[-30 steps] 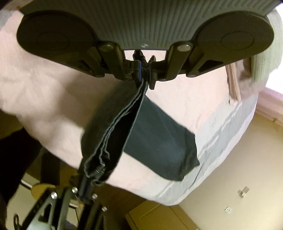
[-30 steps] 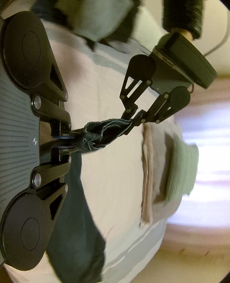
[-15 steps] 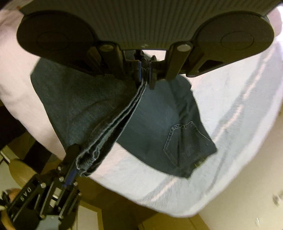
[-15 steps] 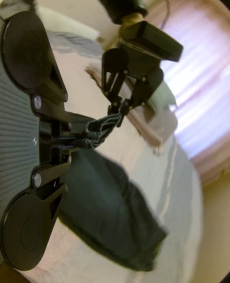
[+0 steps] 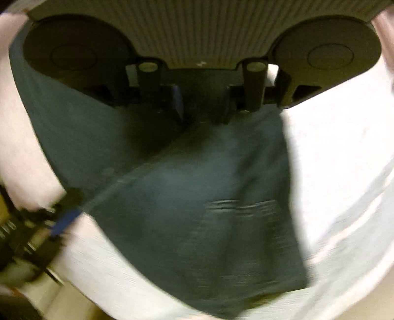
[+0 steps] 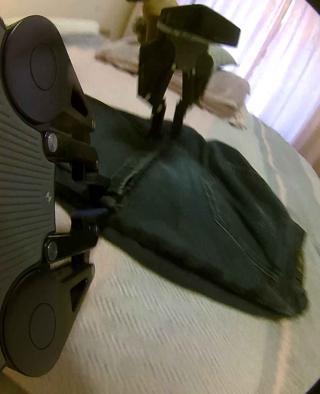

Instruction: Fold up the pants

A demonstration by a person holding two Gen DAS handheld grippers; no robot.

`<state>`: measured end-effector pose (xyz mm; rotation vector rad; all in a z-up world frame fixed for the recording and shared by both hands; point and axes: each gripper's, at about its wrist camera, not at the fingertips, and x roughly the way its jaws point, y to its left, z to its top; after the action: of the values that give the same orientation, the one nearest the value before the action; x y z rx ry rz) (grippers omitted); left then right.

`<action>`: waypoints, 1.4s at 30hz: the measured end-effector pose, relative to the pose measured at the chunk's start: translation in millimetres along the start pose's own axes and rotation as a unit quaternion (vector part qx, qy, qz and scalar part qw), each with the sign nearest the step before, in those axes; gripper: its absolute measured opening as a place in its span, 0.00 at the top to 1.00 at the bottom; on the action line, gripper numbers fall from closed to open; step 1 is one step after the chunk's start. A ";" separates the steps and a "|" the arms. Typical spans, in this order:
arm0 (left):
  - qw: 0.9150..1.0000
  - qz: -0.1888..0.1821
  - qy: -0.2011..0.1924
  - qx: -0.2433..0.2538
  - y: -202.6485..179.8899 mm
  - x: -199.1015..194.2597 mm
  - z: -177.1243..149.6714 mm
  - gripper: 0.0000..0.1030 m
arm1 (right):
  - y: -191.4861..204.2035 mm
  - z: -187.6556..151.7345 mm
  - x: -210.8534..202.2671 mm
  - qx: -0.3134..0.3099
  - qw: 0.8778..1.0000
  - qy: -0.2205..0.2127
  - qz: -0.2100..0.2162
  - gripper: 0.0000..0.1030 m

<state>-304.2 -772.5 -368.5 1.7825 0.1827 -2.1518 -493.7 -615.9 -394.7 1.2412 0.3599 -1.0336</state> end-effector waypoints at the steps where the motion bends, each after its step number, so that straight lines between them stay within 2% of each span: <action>1: 0.999 0.010 -0.005 -0.033 9.0 -6.1 -6.6 0.75 | -0.8 -0.6 -7.9 0.005 1.000 -0.011 -0.016 0.68; 4: 0.994 0.019 -0.037 -0.098 19.8 -32.9 -32.1 0.75 | 7.7 -9.3 -35.3 0.000 0.998 -0.050 -0.047 0.68; 6: 0.990 0.004 -0.061 -0.127 13.0 -47.4 -50.4 0.75 | 24.7 -17.9 -44.5 -0.017 0.998 -0.062 -0.024 0.68; 8: 0.986 -0.025 -0.080 -0.144 1.9 -51.0 -65.8 0.75 | 42.0 -29.0 -40.3 -0.034 0.998 -0.054 0.016 0.68; 10: 0.985 -0.044 -0.082 -0.146 -11.0 -40.6 -75.9 0.75 | 50.8 -38.8 -24.5 -0.049 0.997 -0.037 0.046 0.68; 13: 0.986 -0.044 -0.068 -0.147 -25.7 -7.9 -86.5 0.75 | 42.6 -46.0 6.2 -0.045 0.998 -0.029 0.014 0.68; 14: 0.985 -0.043 -0.065 -0.152 -25.7 3.7 -88.7 0.72 | 35.5 -47.4 12.3 -0.036 0.999 -0.029 0.006 0.68; 17: 0.978 -0.042 -0.083 -0.188 -21.2 14.2 -100.2 0.72 | 32.5 -47.6 7.7 -0.048 0.998 -0.039 -0.004 0.68; 20: 0.974 -0.017 -0.098 -0.203 -23.5 -11.3 -120.2 0.75 | 52.6 -65.5 -16.9 -0.086 0.995 -0.042 -0.033 0.59; 23: 0.977 0.008 -0.107 -0.184 -40.9 -48.6 -148.2 0.75 | 87.4 -93.9 -25.6 -0.120 0.991 -0.029 -0.049 0.56; 27: 0.982 0.022 -0.112 -0.149 -80.7 -91.7 -194.1 0.75 | 145.0 -159.4 -30.8 -0.201 0.978 0.000 -0.064 0.53; 30: 0.990 0.037 -0.107 -0.088 -120.2 -102.9 -226.9 0.74 | 190.3 -216.7 -19.0 -0.300 0.950 0.011 -0.090 0.47; 32: 0.992 0.050 -0.113 -0.023 -152.8 -105.7 -248.9 0.67 | 216.1 -252.7 -1.1 -0.375 0.920 0.017 -0.112 0.46; 33: 0.991 0.065 -0.119 0.017 -168.6 -104.3 -258.8 0.60 | 225.7 -268.8 6.7 -0.409 0.904 0.017 -0.122 0.46; 35: 0.984 0.084 -0.127 0.093 -195.2 -96.3 -272.6 0.58 | 237.0 -293.6 24.5 -0.460 0.877 0.015 -0.141 0.46; 38: 0.966 0.114 -0.139 0.188 -225.9 -75.7 -288.8 0.53 | 241.7 -313.4 46.3 -0.492 0.856 0.008 -0.160 0.46; 39: 0.959 0.123 -0.144 0.212 -231.9 -67.4 -292.0 0.52 | 242.2 -316.1 57.1 -0.506 0.845 0.007 -0.173 0.46; 40: 0.952 0.136 -0.149 0.232 -237.2 -60.5 -295.1 0.50 | 240.9 -321.5 64.4 -0.527 0.828 0.005 -0.192 0.46; 42: 0.939 0.154 -0.155 0.265 -244.0 -44.2 -297.4 0.49 | 237.6 -330.9 88.8 -0.586 0.775 0.016 -0.236 0.46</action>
<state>-103.8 -444.4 -414.6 1.5396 -0.7687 -2.3346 -160.8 -367.2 -428.6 0.0031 1.1733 -0.9076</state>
